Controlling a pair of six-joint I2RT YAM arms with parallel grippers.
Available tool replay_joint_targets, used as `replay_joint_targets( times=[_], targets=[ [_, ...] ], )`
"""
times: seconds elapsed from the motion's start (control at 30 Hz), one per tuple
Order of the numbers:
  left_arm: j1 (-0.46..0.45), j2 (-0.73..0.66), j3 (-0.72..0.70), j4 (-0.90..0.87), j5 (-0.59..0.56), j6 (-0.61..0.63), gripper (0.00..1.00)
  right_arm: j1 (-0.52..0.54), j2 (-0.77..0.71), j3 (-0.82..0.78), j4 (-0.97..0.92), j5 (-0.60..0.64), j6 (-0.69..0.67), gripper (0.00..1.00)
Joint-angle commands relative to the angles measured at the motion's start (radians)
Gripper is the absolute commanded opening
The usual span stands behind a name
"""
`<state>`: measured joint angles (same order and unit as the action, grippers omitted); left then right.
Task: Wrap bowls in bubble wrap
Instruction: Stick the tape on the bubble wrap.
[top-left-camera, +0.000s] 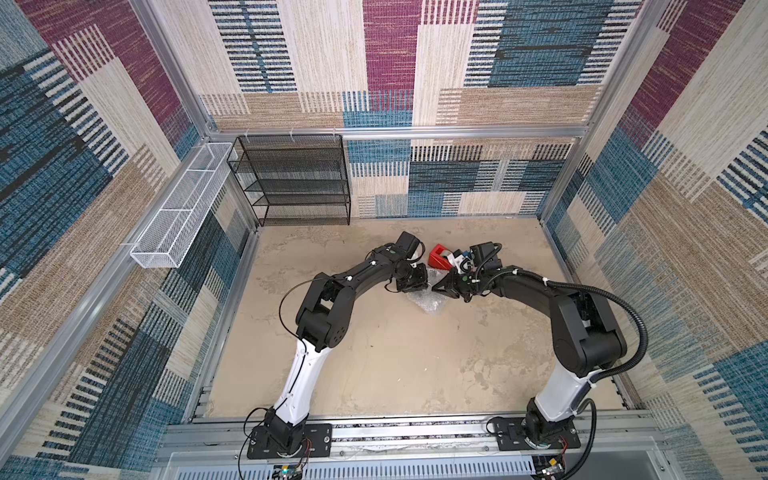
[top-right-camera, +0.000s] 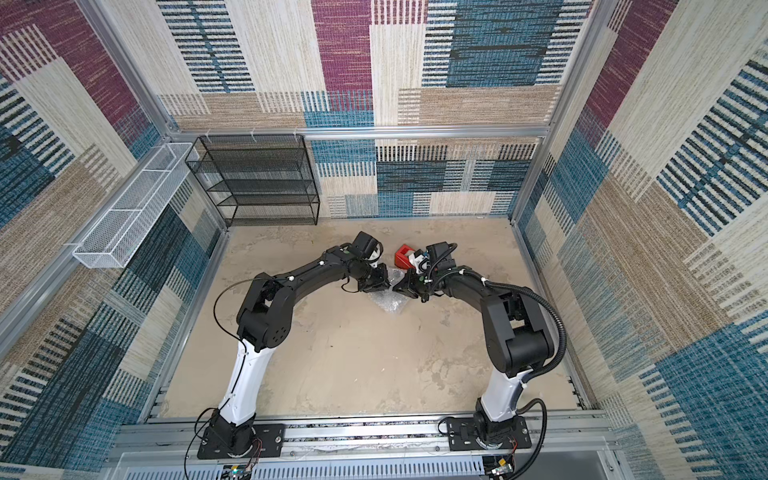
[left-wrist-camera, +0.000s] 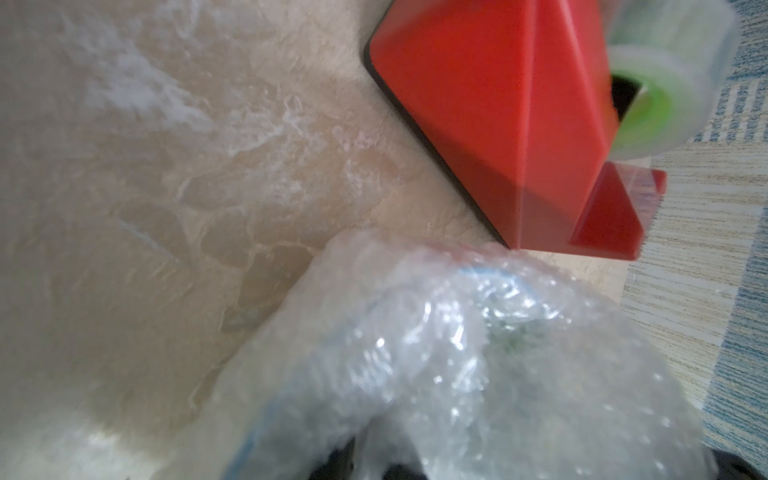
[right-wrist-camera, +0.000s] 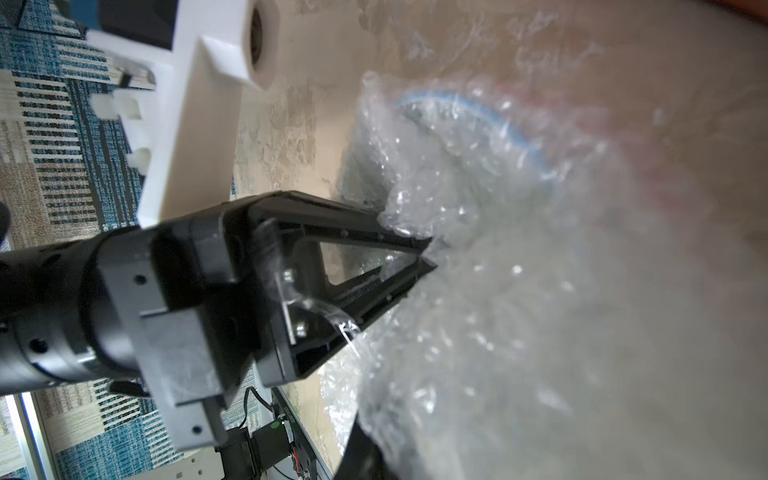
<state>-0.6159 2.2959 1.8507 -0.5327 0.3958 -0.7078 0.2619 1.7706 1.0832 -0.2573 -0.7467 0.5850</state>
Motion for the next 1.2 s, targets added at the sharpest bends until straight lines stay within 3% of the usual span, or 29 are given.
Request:
replay_joint_targets(
  times=[0.0,0.43,0.53,0.67,0.73,1.17],
  targets=[
    [-0.001,-0.006,-0.005,-0.007,-0.013,-0.008,0.16,0.005,0.014,-0.007,-0.007,-0.028,-0.023,0.0],
    [0.002,-0.005,-0.005,-0.004,-0.009,-0.006,0.16,0.005,0.061,0.029,-0.096,0.072,-0.07,0.0],
    [0.002,-0.006,-0.005,-0.004,-0.009,-0.005,0.16,0.006,0.051,0.062,-0.107,0.106,-0.065,0.03],
    [-0.001,-0.004,-0.001,-0.004,-0.005,-0.006,0.16,0.005,0.057,0.102,-0.124,0.101,-0.073,0.2],
    [-0.001,-0.006,-0.003,-0.004,-0.007,-0.005,0.16,0.005,0.058,0.111,-0.123,0.097,-0.073,0.23],
    [0.0,-0.01,-0.001,-0.004,-0.007,-0.007,0.16,0.006,0.085,0.127,-0.117,0.103,-0.061,0.23]
  ],
)
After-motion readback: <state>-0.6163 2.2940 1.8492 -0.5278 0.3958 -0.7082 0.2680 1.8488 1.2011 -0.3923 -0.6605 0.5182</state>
